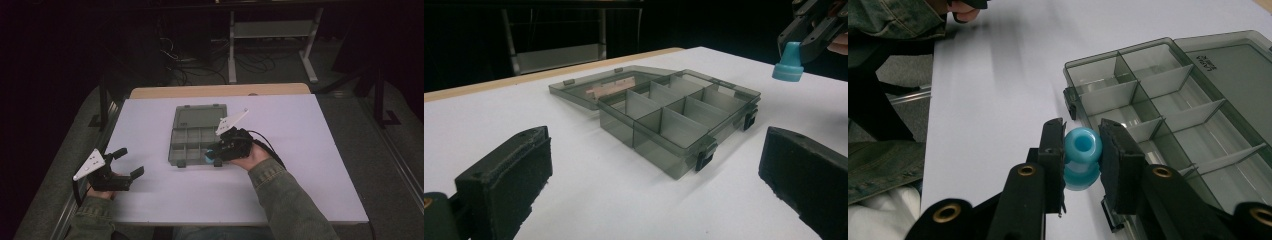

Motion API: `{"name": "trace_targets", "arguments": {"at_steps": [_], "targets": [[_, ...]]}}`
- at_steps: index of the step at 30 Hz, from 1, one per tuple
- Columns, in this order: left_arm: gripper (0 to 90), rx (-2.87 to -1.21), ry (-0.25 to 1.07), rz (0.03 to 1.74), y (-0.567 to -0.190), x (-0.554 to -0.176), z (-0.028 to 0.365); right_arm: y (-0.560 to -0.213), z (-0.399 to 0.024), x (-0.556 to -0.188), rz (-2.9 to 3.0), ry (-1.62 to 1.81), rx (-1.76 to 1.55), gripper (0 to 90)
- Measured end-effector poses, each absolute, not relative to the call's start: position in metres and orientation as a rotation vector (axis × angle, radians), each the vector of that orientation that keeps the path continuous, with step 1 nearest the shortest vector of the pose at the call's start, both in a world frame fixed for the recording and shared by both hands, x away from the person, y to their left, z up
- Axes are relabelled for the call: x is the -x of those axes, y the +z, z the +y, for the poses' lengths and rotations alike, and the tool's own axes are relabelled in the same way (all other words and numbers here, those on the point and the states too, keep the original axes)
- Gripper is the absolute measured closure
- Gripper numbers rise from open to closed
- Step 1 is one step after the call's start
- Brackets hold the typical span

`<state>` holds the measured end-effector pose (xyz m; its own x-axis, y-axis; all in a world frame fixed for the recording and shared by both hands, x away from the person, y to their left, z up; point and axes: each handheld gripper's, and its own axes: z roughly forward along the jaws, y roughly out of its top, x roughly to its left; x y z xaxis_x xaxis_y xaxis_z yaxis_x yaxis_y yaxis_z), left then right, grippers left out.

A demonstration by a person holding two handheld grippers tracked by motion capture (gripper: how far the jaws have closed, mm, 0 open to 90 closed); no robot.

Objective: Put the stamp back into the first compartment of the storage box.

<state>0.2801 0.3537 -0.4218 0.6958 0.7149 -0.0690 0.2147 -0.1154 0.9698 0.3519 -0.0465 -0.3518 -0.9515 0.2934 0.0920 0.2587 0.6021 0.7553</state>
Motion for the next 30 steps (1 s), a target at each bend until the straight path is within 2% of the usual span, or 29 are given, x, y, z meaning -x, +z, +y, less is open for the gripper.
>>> {"name": "trace_targets", "arguments": {"at_steps": [30], "targets": [[0.3,-1.674,0.496,0.761,-0.422,-0.28,0.353,-0.346,-0.027,-0.385,2.774,1.295,-0.536,71.5]]}}
